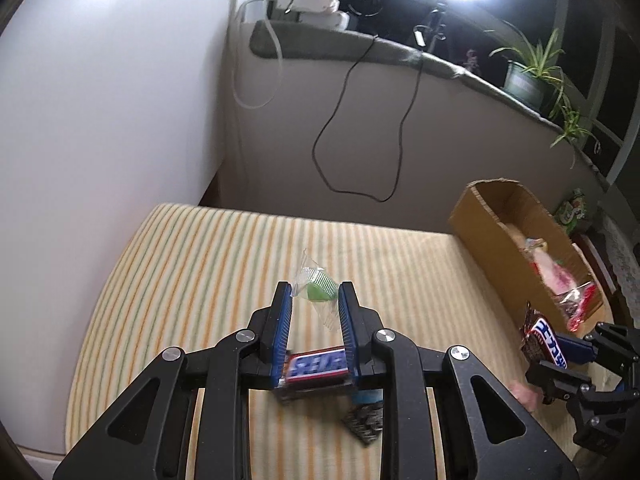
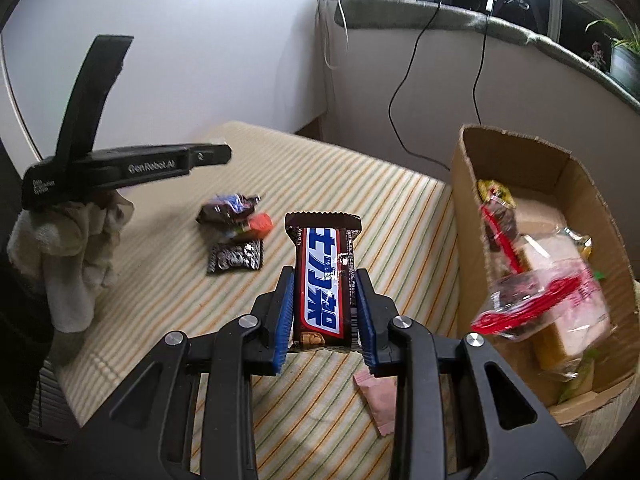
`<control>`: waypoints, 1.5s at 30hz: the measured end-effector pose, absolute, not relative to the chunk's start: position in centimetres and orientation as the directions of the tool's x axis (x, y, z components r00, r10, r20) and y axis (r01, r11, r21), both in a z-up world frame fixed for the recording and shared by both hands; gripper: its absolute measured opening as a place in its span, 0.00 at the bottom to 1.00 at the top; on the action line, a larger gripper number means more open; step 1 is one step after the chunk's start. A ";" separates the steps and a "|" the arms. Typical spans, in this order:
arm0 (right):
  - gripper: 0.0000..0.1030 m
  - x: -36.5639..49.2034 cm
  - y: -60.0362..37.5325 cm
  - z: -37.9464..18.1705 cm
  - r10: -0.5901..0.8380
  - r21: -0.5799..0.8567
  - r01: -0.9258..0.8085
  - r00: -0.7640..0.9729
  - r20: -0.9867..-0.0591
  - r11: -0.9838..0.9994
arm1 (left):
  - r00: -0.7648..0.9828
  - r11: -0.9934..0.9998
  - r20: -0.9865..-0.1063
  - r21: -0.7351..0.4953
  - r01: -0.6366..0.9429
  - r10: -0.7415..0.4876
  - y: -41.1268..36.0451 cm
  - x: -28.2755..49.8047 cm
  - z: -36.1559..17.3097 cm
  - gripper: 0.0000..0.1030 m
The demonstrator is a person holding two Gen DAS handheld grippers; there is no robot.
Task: Organize snacks
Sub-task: 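Carry the candy bar and green candy over the box with both tools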
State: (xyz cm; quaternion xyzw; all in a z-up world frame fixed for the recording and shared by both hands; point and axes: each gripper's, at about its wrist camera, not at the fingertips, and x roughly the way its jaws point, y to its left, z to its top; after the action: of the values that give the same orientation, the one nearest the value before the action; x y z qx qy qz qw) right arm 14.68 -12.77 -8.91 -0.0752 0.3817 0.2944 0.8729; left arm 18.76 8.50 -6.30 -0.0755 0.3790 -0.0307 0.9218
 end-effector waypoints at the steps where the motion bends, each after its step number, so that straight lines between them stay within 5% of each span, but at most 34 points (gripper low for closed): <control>1: 0.29 14.6 -13.2 -8.4 0.464 0.099 -0.571 0.540 -0.702 0.815 | 0.714 0.987 -0.690 -0.163 0.008 -0.120 8.0 18.8 -6.0 0.21; 45: 0.29 24.5 -28.8 -5.4 0.376 0.149 -0.374 0.660 -0.650 0.915 | 0.678 0.943 -0.664 -0.141 0.300 -0.315 -10.6 26.4 -3.3 0.21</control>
State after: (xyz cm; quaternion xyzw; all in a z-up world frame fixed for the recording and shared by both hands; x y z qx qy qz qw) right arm 24.48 -28.83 -5.40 0.0012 0.3573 0.2057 0.9111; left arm 26.37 -10.55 -3.29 -0.0102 0.3644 -0.1679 0.9159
